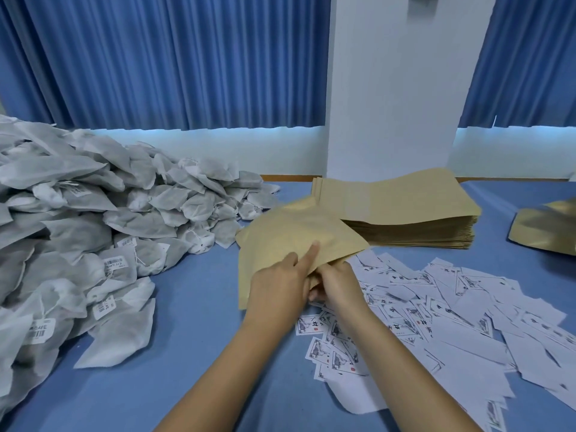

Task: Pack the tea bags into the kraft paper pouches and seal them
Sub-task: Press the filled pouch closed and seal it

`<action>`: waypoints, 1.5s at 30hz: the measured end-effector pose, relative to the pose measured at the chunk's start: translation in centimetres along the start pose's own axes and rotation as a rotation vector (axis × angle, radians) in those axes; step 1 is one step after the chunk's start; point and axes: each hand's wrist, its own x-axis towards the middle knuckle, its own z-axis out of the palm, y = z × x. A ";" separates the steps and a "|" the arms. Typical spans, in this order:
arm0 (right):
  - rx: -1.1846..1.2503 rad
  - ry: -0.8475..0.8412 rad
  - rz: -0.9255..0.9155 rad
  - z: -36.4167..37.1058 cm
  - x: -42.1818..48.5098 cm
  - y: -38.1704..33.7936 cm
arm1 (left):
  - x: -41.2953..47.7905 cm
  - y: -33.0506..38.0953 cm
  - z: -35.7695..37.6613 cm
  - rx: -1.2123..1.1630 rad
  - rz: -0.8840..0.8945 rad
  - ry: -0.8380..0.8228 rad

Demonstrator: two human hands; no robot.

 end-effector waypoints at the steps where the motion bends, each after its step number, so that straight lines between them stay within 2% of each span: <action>1: 0.061 -0.058 -0.015 0.1 -0.2 -0.1 | 0.3 -0.1 0.4 0.020 -0.009 -0.025; 3: 0.178 -0.159 -0.021 0.5 -0.5 -0.3 | 0.5 -0.7 0.8 0.064 -0.048 -0.051; 4: 0.214 -0.154 -0.007 0.8 -0.5 -0.3 | 0.5 -1.0 0.8 0.077 -0.059 -0.067; 6: 0.237 -0.015 0.037 1.0 -0.5 -0.2 | 0.4 -1.3 0.5 0.058 -0.029 -0.101; 8: 0.204 0.147 0.065 0.6 -0.2 0.0 | -0.1 -1.4 0.0 -0.135 0.121 -0.009; 10: 0.215 0.210 0.079 -0.1 0.1 0.0 | -1.1 -0.7 -0.1 -0.333 0.289 0.104; 11: 0.280 0.209 0.088 -0.5 0.1 -0.1 | -1.7 0.3 0.0 -0.433 0.301 0.093; 12: 0.368 0.197 0.097 -0.8 0.1 -0.4 | -2.4 1.4 0.1 -0.558 0.240 0.002; 13: 0.449 0.188 0.096 -1.0 0.1 -0.6 | -2.9 2.4 0.0 -0.706 0.086 -0.171; 15: 0.546 0.189 0.065 -1.4 0.1 -1.0 | -3.0 3.7 0.4 -1.116 -0.331 -0.520; 16: 0.561 0.196 0.042 -1.6 0.2 -1.1 | -2.7 3.7 0.5 -1.311 -0.517 -0.589; 17: 0.561 0.199 0.018 -1.7 0.3 -1.1 | -2.3 3.3 0.6 -1.466 -0.659 -0.559; 19: 0.535 0.194 -0.012 -1.9 0.5 -1.2 | -1.8 2.2 0.8 -1.645 -0.816 -0.360; 22: 0.453 0.175 -0.024 -1.8 0.7 -1.2 | -1.7 1.7 1.0 -1.685 -0.820 -0.159; 26: 0.497 0.146 0.030 -2.2 0.8 -1.1 | -1.7 2.2 0.8 -1.773 -0.773 -0.104; 29: 0.469 0.068 0.103 -2.1 0.7 -0.9 | -1.6 1.7 0.7 -1.866 -0.955 -0.038; 31: 0.433 0.103 0.102 -1.6 0.6 -0.6 | -1.5 1.1 0.8 -1.876 -1.063 0.020; 34: 0.343 0.268 0.030 -1.3 0.7 -0.2 | -1.5 0.9 0.9 -1.864 -1.103 0.058; 39: 0.269 0.338 0.007 -1.3 0.8 0.2 | -1.5 1.0 1.0 -1.881 -1.116 0.070; 42: 0.311 0.318 0.019 -1.5 0.9 0.2 | -1.6 1.1 1.2 -1.925 -1.138 0.035; 45: 0.321 0.191 0.029 -1.0 0.6 0.5 | -1.6 1.3 1.5 -1.927 -1.159 0.045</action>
